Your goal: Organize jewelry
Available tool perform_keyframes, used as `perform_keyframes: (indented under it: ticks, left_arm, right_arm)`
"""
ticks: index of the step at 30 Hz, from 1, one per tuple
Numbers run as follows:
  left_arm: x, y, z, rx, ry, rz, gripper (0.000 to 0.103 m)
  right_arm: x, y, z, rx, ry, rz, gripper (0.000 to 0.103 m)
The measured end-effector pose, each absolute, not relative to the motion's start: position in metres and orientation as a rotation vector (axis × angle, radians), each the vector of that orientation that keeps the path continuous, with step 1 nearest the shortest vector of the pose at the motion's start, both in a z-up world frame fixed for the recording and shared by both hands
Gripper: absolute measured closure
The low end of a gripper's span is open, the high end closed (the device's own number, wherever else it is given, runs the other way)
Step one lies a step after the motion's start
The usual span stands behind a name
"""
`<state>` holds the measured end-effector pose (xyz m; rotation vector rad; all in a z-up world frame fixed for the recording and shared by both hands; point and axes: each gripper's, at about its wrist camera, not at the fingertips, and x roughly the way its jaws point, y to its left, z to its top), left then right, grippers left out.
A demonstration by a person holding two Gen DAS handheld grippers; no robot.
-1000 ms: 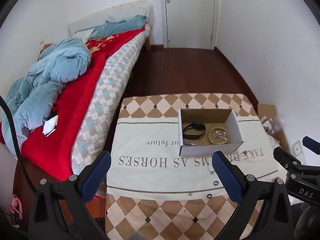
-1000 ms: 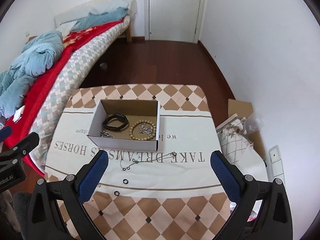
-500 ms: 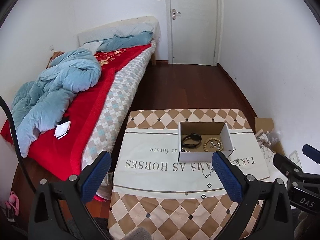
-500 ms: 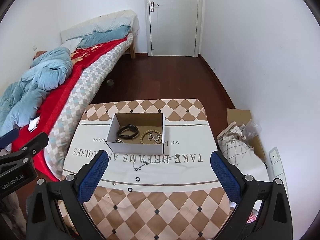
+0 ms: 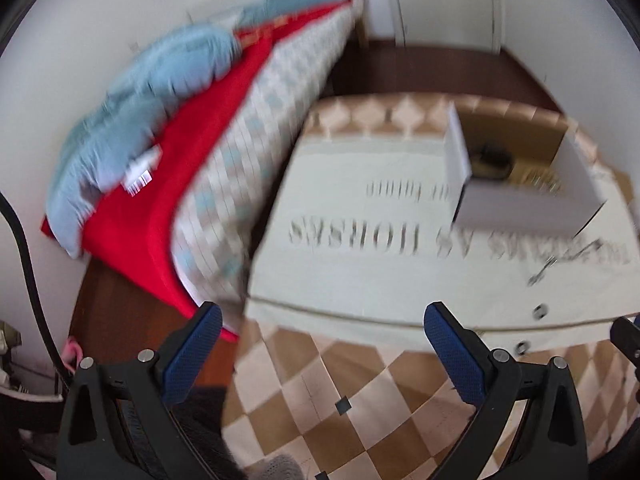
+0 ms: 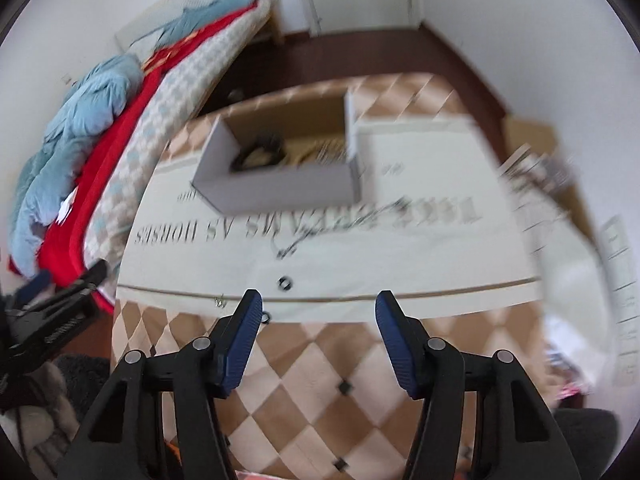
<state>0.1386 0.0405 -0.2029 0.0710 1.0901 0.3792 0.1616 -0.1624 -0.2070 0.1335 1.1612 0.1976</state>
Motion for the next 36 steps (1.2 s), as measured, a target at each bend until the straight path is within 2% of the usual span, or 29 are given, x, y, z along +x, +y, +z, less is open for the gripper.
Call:
perform_keyframes:
  ticks: [7, 9, 10, 13, 14, 15, 25, 30, 34, 36]
  left_arm:
    - [0.152, 0.053, -0.249, 0.044, 1.203, 0.381, 0.0]
    - [0.156, 0.056, -0.255, 0.032, 1.217, 0.382, 0.0]
    - [0.157, 0.058, -0.257, 0.027, 1.221, 0.379, 0.0]
    - [0.159, 0.056, -0.259, 0.034, 1.229, 0.374, 0.0]
    - [0.16, 0.056, -0.26, 0.036, 1.229, 0.372, 0.0]
    - [0.16, 0.054, -0.26, 0.036, 1.23, 0.367, 0.0]
    - [0.162, 0.017, -0.26, -0.052, 1.243, 0.133, 0.001]
    - [0.165, -0.016, -0.27, -0.033, 1.265, 0.043, 0.012]
    - [0.165, -0.035, -0.278, -0.002, 1.284, 0.009, 0.035]
    - [0.164, -0.04, -0.28, 0.002, 1.284, -0.004, 0.054]
  right_arm:
    - [0.189, -0.122, -0.262, 0.086, 1.223, 0.259, 0.045]
    - [0.194, -0.113, -0.272, 0.056, 1.235, 0.268, 0.05]
    - [0.196, -0.108, -0.276, 0.036, 1.247, 0.266, 0.053]
    - [0.196, -0.1, -0.281, -0.038, 1.228, 0.254, 0.075]
    - [0.196, -0.099, -0.282, -0.054, 1.219, 0.252, 0.087]
    - [0.197, -0.1, -0.282, -0.052, 1.216, 0.256, 0.091]
    - [0.187, -0.165, -0.263, 0.066, 1.19, 0.158, 0.091]
    - [0.18, -0.193, -0.265, 0.096, 1.199, 0.095, 0.091]
    - [0.175, -0.206, -0.268, 0.107, 1.204, 0.071, 0.091]
    - [0.175, -0.209, -0.269, 0.114, 1.205, 0.064, 0.091]
